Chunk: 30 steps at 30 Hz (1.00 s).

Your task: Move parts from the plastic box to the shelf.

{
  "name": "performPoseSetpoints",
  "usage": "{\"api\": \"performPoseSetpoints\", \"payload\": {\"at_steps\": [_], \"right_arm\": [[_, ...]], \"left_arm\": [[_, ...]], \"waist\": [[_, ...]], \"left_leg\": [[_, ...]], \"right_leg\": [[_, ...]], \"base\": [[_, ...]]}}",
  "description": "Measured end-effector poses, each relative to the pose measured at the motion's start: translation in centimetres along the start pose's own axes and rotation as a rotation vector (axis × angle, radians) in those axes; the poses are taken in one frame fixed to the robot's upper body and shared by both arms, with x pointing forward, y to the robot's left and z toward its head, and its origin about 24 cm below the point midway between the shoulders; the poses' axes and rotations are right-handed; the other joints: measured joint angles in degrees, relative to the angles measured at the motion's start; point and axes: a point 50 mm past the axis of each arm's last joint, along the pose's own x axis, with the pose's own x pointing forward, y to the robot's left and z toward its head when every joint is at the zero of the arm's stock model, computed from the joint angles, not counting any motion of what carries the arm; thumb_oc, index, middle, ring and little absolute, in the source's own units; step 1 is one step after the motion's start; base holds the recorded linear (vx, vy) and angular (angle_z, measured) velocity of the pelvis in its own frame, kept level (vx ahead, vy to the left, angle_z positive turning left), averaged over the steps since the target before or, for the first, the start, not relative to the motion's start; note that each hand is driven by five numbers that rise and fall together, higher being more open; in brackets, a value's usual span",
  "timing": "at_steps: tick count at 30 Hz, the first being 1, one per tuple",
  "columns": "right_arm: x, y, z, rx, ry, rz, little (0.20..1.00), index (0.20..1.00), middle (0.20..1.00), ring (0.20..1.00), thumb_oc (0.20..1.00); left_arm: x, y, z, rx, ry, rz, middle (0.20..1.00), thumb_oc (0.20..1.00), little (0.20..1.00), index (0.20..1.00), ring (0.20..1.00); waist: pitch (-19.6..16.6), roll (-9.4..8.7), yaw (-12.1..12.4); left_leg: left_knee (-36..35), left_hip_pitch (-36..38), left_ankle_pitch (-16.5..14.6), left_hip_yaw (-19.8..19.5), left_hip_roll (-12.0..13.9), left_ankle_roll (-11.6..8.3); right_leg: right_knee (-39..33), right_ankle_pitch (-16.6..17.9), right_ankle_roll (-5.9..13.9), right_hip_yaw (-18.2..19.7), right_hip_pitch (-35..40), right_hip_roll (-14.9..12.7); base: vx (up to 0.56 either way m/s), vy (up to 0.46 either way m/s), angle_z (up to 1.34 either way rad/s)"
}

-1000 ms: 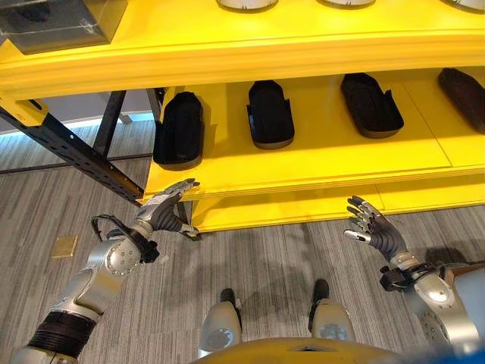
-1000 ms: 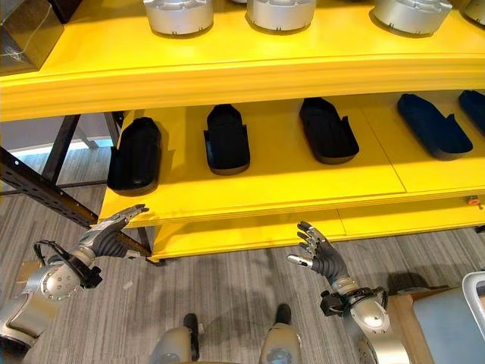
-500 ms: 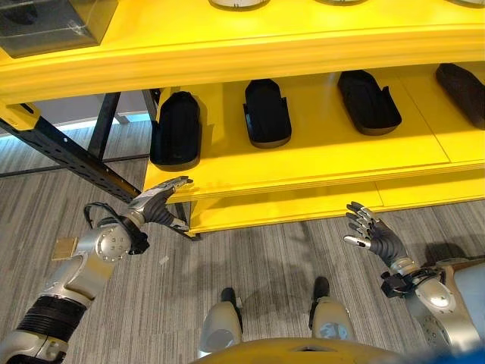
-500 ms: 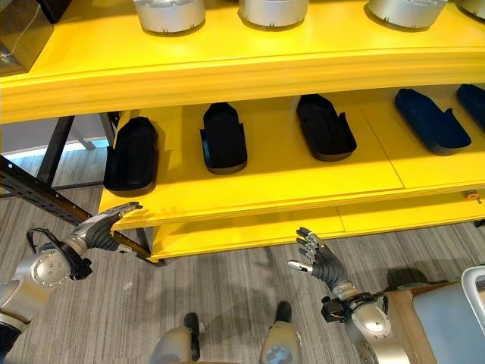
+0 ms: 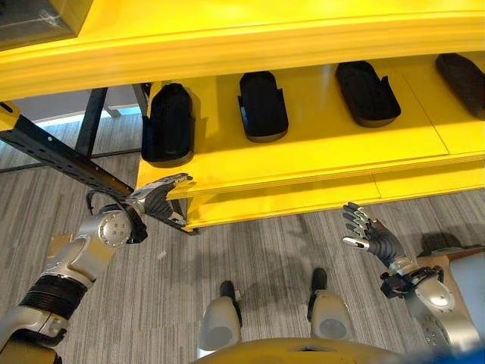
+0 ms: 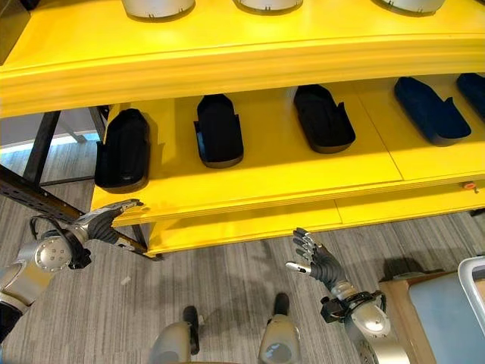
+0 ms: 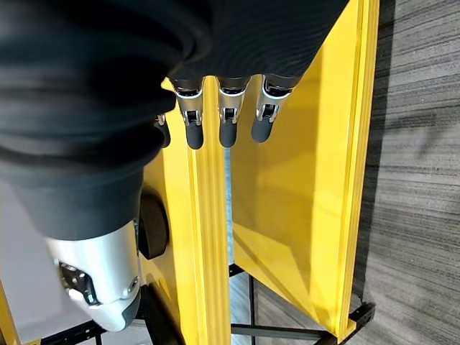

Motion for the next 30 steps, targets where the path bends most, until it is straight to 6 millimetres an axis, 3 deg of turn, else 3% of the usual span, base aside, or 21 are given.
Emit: {"api": "performPoseSetpoints", "payload": {"at_steps": [17,30], "right_arm": [[0.1,0.1,0.0,0.004,0.003,0.022,1.000,1.000,1.000,1.000,1.000],[0.1,0.1,0.1,0.003,0.003,0.035,1.000,1.000,1.000,1.000,1.000]], "left_arm": [[1.5,1.7,-0.2,0.053,0.036,-0.009,1.000,1.000,1.000,1.000,1.000],[1.8,2.4,-2.4,0.063,0.158,-0.011,1.000,1.000,1.000,1.000,1.000]], "waist": [[2.52,-0.10,-0.58],[2.74,-0.04,-1.71]], "left_leg": [[1.14,-1.17,-0.42,0.02,0.27,-0.31],[2.21,-1.92,-0.77,0.25,0.43,-0.29]], "right_leg": [[2.23,-1.01,-0.06,0.45,-1.83,0.02],[2.94,-1.41,-0.31,1.11,-2.90,0.10]], "base": [[0.00,0.001,-0.01],[0.00,0.000,0.00]]}}
